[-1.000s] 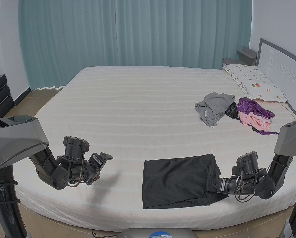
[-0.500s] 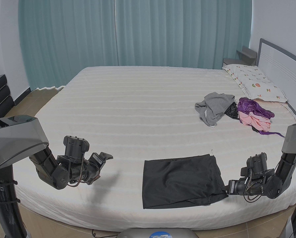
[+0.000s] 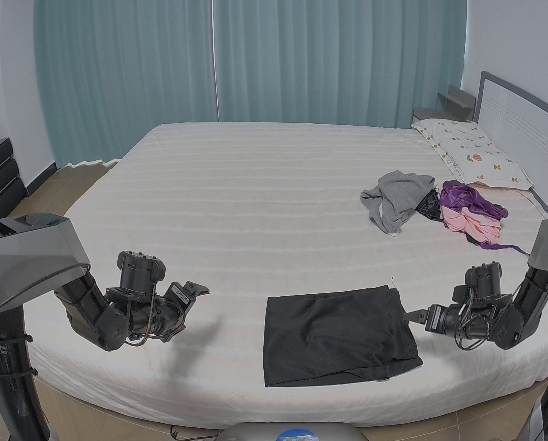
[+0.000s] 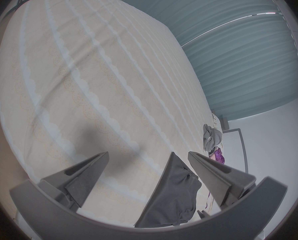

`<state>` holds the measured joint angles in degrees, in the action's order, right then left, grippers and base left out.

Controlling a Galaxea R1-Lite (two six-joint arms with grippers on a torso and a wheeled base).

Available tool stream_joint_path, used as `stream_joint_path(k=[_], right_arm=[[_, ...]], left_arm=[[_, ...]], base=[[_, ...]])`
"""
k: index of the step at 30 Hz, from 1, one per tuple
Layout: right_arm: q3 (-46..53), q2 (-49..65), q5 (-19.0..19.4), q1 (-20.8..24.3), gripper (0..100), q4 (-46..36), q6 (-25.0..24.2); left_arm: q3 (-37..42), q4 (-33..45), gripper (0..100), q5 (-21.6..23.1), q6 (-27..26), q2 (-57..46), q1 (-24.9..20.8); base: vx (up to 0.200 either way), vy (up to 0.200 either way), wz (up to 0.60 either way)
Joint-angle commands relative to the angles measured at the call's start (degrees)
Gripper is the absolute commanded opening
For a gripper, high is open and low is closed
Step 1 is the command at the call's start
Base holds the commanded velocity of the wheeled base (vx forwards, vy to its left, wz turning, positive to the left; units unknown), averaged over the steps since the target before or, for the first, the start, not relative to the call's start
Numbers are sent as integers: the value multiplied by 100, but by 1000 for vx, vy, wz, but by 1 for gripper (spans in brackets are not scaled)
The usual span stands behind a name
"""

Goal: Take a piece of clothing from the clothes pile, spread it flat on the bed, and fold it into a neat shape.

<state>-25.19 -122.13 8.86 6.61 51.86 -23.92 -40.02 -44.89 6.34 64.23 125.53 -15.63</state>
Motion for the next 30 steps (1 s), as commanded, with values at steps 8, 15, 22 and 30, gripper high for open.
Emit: stream_joint_path(k=[8,15,22,30], right_arm=[[-1920,-874,54,201,100,-765,-1238],[-3142,-1129,63,315,100,-1837,-1326],[-3687,-1323,63,482,100,-2444,-1344],[-3625,-1296,19,579,100,-2400,-1326]], left_arm=[[-32,6,100,-1,2,-2,16],[-50,6,100,-1,-16,7,-72],[-41,-3,100,-19,-51,7,-125],[-401,33,100,-89,-113,209,-467]], base=[[0,0,0],[0,-143,0],[0,-200,0],[0,-75,0]])
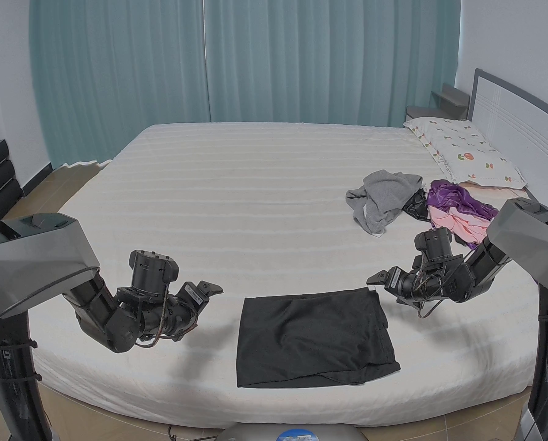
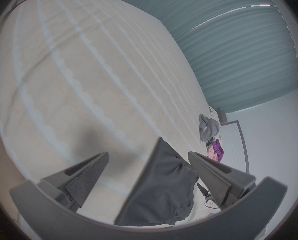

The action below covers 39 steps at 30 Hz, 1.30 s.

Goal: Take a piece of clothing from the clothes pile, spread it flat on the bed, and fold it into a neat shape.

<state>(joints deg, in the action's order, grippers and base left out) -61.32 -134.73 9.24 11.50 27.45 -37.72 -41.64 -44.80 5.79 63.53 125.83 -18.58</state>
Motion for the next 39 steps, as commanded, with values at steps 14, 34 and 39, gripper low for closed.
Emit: stream_joint_path(k=[14,34,39], right_arm=[[-267,-229,-28,626,100,287,-25],[-249,-308,-151,679,100,419,-166],[-240,-299,-168,670,100,419,-166]], left_arm=[[-1962,182,100,-887,-1114,1488,-647],[-2832,1219,0,-1247,-1466,1813,-814],[-2885,1211,0,-1563,-1466,1910,-840]], base=[[0,0,0],[0,0,0],[0,0,0]])
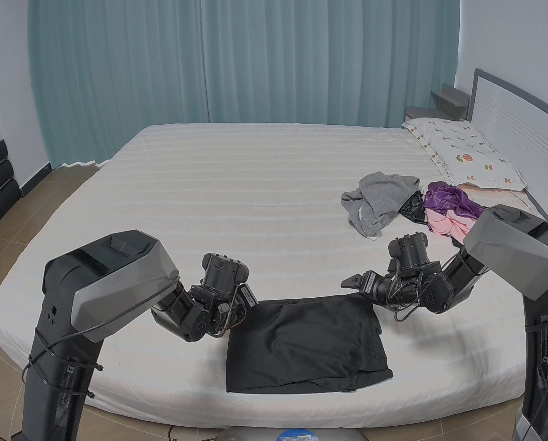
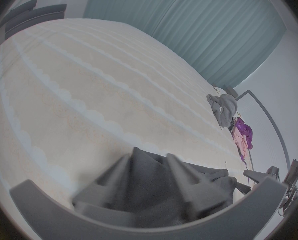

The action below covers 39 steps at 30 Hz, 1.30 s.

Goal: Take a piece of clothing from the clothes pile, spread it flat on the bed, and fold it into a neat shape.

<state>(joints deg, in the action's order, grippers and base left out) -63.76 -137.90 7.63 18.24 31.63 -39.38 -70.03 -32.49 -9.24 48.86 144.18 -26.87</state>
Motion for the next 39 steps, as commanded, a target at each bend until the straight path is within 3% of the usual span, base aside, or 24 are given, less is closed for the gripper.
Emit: stream_joint_path(k=[1,9,21,22,32,39], right_arm=[[4,18,-34,-13,100,1,0],[-49,-149,-42,-4,100,9,9],[-84,-193,-34,-40,100,9,9],[-84,-202,-34,-40,0,9,0],[-163,-290,-130,-48,0,9,0],[-163,-114,-201,-338,0,9,-9]], left_arm=[[-107,-56,0,-254,27,137,-11],[60,-451,0,-728,308,111,-11],[438,-794,0,-711,537,-4,68],[447,-794,0,-693,537,-13,68],[456,-785,0,-693,537,-13,94],[438,-759,0,-684,528,-13,120]], base=[[0,0,0],[0,0,0],[0,0,0],[0,0,0],[0,0,0],[0,0,0]])
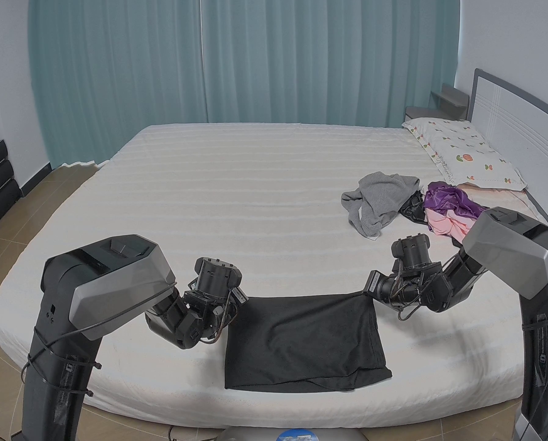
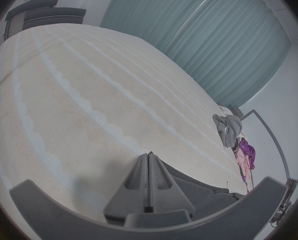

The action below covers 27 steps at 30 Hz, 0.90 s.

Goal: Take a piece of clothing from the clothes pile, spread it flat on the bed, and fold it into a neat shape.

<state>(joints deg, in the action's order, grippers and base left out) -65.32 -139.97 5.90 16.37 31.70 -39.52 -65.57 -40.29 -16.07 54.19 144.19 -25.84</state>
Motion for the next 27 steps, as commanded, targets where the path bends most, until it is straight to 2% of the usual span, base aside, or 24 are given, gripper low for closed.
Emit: stream_joint_path(k=[1,15,16,17,24,27], right_arm=[[-7,102,-28,-205,0,3,6],[63,49,-1,-187,0,-14,50],[81,58,16,-187,100,-14,59],[81,67,16,-187,100,-5,59],[291,304,69,-196,100,-5,15],[784,576,289,-169,100,135,85]], left_arm=[[-8,21,0,-2,-5,-5,18],[1,21,0,60,4,-31,18],[1,21,0,104,13,-40,27],[9,30,100,139,22,-66,36],[133,12,100,244,83,-190,88],[546,-32,100,403,154,-427,97]], base=[[0,0,0],[0,0,0],[0,0,0],[0,0,0],[0,0,0],[0,0,0]])
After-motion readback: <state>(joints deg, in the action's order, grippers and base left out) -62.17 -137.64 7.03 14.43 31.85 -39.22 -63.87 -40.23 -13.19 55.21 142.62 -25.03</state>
